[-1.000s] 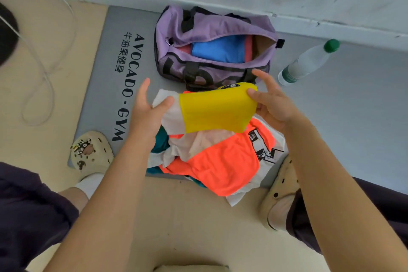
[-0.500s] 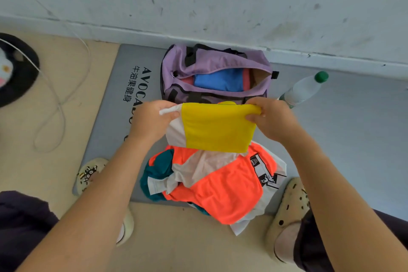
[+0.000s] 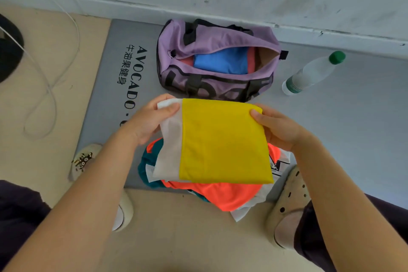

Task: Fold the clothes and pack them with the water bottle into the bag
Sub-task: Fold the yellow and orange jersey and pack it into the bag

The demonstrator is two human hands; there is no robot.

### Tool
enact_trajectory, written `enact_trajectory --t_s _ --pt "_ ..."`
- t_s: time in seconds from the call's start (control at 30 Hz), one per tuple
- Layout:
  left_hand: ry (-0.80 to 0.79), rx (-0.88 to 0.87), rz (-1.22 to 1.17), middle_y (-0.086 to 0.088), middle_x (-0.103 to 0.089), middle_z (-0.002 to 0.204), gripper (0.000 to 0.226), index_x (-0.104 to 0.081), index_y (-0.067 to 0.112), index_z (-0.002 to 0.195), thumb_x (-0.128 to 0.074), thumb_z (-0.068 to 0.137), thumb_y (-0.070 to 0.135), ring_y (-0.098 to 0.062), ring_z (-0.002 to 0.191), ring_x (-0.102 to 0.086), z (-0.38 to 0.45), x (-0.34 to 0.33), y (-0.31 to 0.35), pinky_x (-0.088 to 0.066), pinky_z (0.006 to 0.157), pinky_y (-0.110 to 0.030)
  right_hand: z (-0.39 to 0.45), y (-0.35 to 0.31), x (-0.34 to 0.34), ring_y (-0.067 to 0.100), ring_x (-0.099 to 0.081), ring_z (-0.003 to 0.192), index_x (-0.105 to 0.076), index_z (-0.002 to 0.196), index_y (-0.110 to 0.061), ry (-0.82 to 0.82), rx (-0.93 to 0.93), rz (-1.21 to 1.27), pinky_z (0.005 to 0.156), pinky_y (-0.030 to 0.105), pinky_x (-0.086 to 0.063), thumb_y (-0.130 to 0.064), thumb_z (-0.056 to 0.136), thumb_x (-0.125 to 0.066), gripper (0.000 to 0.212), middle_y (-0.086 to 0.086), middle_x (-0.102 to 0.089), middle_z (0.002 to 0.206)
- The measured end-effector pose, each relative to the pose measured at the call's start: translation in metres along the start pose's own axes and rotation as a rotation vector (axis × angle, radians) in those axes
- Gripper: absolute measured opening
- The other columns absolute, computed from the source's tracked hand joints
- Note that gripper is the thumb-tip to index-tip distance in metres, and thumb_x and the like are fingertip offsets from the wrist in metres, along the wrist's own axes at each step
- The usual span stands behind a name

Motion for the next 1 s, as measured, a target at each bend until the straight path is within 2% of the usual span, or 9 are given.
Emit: enact_trajectory --t_s 0.13,0.23,0.4,0.5,0.6,0.67,0.77,0.87,1.0 --pt "0.198 0.227 -0.107 -0.005 -0.071 0.1 0.006 -0.066 0.033 0.098 -0.062 0.095 0.029 -0.022 0.092 -0.067 0.019 -0.015 -0.067 -0.057 0.079 -0.042 0.025 0.052 -0.001 0.029 -0.063 0.107 -0.051 0.13 -0.019 0.16 -0.103 0.009 0.082 0.043 -0.057 -0.037 0.095 -0.053 0.039 0.012 -0.061 0.121" --pt "0.299 0.39 -0.159 -0.012 -0.069 0.115 0.032 -0.061 0.02 0.123 -0.064 0.094 0.032 -0.032 0.106 -0.065 0.02 -0.022 -0.108 -0.051 0.096 -0.055 0.04 0.085 -0.008 0.03 -0.062 0.102 -0.059 0.121 -0.01 0.364 -0.122 0.024 0.087 0.048 -0.053 -0.033 0.096 -0.059 0.034 0.015 -0.064 0.115" --pt "0.204 0.648 -0.147 -0.015 -0.073 0.098 0.051 -0.069 0.017 0.104 -0.086 0.067 0.049 -0.037 0.095 -0.066 0.007 -0.027 -0.138 -0.055 0.071 -0.044 0.036 0.117 -0.01 0.031 -0.068 0.103 -0.069 0.108 -0.005 0.427 -0.246 0.077 0.093 0.049 -0.054 -0.037 0.084 -0.073 0.04 0.015 -0.072 0.111" --pt "0.193 0.584 -0.136 -0.014 -0.073 0.098 0.049 -0.07 0.017 0.103 -0.089 0.063 0.04 -0.036 0.094 -0.068 0.006 -0.027 -0.133 -0.056 0.064 -0.041 0.027 0.118 -0.016 0.024 -0.071 0.099 -0.066 0.115 -0.007 0.302 -0.308 0.095 0.079 0.038 -0.059 -0.031 0.085 -0.073 0.04 0.009 -0.073 0.112" --pt "0.207 0.408 -0.152 -0.009 -0.076 0.101 0.046 -0.071 0.018 0.107 -0.086 0.066 0.034 -0.031 0.097 -0.07 0.01 -0.025 -0.108 -0.057 0.083 -0.046 0.02 0.092 -0.015 0.025 -0.069 0.106 -0.063 0.122 -0.009 0.259 -0.208 0.166 0.086 0.038 -0.056 -0.026 0.088 -0.067 0.038 0.009 -0.071 0.117" --pt "0.175 0.268 -0.246 -0.009 -0.075 0.105 0.057 -0.069 0.017 0.113 -0.083 0.061 0.035 -0.029 0.098 -0.071 0.014 -0.027 -0.076 -0.057 0.083 -0.043 0.014 0.058 -0.012 0.026 -0.068 0.107 -0.061 0.124 -0.012 0.267 -0.087 0.25 0.083 0.038 -0.058 -0.029 0.086 -0.066 0.042 0.009 -0.071 0.118" --pt "0.172 0.04 -0.338 -0.002 -0.077 0.099 0.048 -0.066 0.017 0.111 -0.079 0.065 0.027 -0.019 0.088 -0.074 0.034 -0.025 -0.014 -0.059 0.068 -0.034 0.012 -0.004 -0.004 0.024 -0.071 0.1 -0.061 0.118 -0.024 0.358 0.106 0.299 0.071 0.037 -0.06 -0.033 0.088 -0.065 0.032 0.005 -0.072 0.115" --pt "0.182 -0.089 -0.275 0.002 -0.077 0.096 0.028 -0.066 0.022 0.105 -0.075 0.079 0.018 -0.016 0.085 -0.074 0.066 -0.025 0.045 -0.058 0.064 -0.03 0.023 -0.055 0.009 0.028 -0.069 0.104 -0.06 0.113 -0.029 0.549 0.211 0.201 0.082 0.049 -0.058 -0.039 0.095 -0.059 0.021 0.007 -0.067 0.121" --pt "0.249 0.016 -0.121 -0.009 -0.073 0.104 0.017 -0.067 0.018 0.1 -0.075 0.084 0.014 -0.022 0.081 -0.07 0.12 -0.028 0.074 -0.058 0.073 -0.037 0.055 -0.081 0.033 0.035 -0.06 0.111 -0.056 0.122 -0.017 0.711 0.105 0.03 0.096 0.057 -0.05 -0.042 0.095 -0.057 0.037 0.013 -0.061 0.123"
Point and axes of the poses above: each hand's wrist, its own z-axis towards the middle knuckle, its own x-axis out of the back of the hand, y = z × x, the point moved 3 cm from there along z, towards the middle knuckle
